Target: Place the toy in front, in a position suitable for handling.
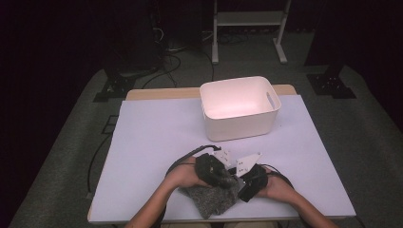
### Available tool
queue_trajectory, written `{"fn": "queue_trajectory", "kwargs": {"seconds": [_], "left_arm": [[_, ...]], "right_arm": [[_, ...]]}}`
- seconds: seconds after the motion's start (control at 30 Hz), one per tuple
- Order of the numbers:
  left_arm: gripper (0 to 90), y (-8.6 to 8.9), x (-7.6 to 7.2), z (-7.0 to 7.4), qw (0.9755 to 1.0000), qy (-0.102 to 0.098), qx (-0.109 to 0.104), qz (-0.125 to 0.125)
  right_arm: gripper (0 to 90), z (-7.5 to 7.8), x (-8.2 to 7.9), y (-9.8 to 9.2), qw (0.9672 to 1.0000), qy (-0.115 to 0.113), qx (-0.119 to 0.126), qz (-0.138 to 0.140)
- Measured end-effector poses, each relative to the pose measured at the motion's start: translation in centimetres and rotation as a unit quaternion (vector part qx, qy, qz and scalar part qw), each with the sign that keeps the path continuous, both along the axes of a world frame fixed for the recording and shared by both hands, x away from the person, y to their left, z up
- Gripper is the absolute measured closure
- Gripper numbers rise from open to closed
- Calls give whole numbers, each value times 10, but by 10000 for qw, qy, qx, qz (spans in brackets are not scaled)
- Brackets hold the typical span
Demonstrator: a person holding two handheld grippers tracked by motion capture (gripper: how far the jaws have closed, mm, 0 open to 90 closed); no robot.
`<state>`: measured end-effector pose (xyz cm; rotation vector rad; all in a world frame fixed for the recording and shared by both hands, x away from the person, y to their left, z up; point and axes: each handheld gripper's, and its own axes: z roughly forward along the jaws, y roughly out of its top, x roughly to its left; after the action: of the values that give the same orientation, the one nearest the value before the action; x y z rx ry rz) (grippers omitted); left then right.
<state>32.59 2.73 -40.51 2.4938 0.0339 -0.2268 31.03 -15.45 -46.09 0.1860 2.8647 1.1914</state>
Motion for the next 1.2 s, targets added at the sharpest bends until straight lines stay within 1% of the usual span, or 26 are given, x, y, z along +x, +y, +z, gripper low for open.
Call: {"fn": "queue_trajectory", "kwargs": {"seconds": [0.17,0.23,0.33,0.47,0.57,0.67,0.7,0.8,0.87,0.9,1.0,1.03,1.1,1.2], "left_arm": [[770,16,1,1,9998,6,-29,189],[770,25,2,1,9996,-6,14,269],[770,41,3,1,9990,4,53,433],[770,64,3,0,9977,33,121,659],[770,80,3,-1,9968,62,116,789],[769,95,3,-2,9953,64,145,960],[768,102,3,-3,9943,73,143,1055],[766,114,4,-4,9924,92,195,1210],[766,117,5,-5,9920,104,220,1241],[766,117,5,-5,9917,112,211,1260],[766,116,7,-6,9915,128,230,1273],[766,114,8,-6,9917,119,254,1251],[766,110,9,-6,9918,125,233,1251],[766,100,12,-3,9926,101,222,1192]], "right_arm": [[205,0,-4,-2,10000,-54,-5,-48],[208,0,-4,-2,9999,-100,-12,-23],[214,0,-6,-3,9999,-34,26,-100],[229,0,-9,-4,9999,-53,5,-114],[232,0,-10,-4,9999,-95,-3,-101],[232,1,-11,-4,9999,-111,-19,-113],[232,1,-11,-4,9999,-110,-17,-114],[232,1,-11,-4,9999,-109,-9,-110],[232,1,-12,-4,9999,-107,-25,-129],[231,1,-12,-4,9998,-145,-25,-117],[232,2,-14,-3,9997,-204,-41,-115],[232,2,-15,-3,9997,-194,-47,-147],[232,2,-15,-3,9996,-258,-63,-121],[232,2,-16,-3,9995,-271,-85,-121]]}}
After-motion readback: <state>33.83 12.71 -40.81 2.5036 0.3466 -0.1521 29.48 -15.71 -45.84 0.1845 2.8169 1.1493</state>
